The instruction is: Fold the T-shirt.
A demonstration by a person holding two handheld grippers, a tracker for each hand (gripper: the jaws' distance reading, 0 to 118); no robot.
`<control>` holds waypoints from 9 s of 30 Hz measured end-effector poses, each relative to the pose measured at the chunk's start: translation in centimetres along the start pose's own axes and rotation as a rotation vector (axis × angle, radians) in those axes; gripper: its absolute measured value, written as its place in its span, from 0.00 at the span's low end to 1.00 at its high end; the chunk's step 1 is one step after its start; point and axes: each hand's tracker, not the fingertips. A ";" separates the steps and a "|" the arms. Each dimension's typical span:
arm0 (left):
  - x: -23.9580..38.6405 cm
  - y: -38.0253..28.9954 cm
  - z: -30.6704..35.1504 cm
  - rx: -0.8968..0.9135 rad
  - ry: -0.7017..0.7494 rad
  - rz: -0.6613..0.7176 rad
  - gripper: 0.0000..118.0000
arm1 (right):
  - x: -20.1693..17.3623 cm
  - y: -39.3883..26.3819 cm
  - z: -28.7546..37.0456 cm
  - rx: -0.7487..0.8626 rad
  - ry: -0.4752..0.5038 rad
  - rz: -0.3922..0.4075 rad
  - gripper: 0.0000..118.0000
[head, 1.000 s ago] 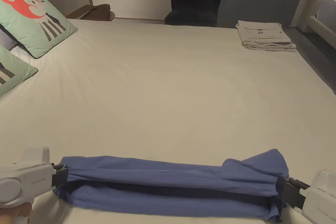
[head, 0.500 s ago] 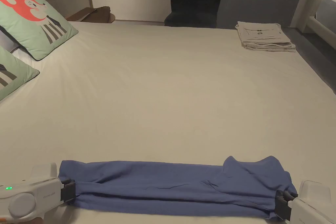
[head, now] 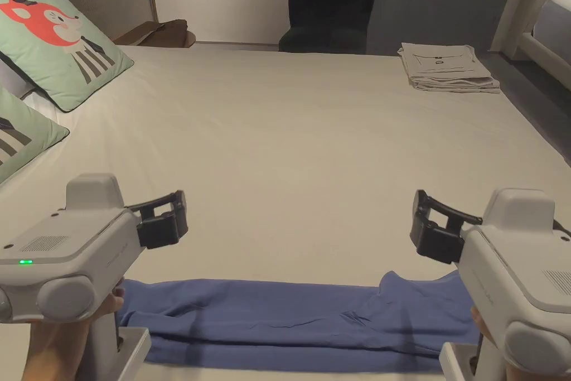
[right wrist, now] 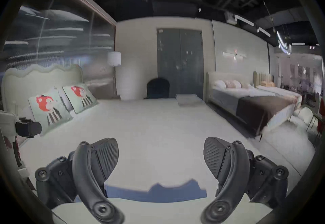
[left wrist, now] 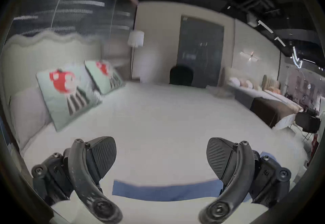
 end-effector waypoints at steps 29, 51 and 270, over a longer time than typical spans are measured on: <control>2.0 -0.3 -1.1 0.141 -0.078 -0.081 0.00 | -3.4 1.5 -0.4 0.164 -0.038 0.132 0.00; -20.2 -11.0 -5.8 -0.586 -0.208 0.538 0.01 | -5.8 -1.2 -3.2 0.057 -0.024 0.140 0.00; 15.7 -5.7 -4.6 -0.225 -0.411 0.062 0.92 | 4.3 -0.9 1.7 0.035 -0.074 0.106 0.00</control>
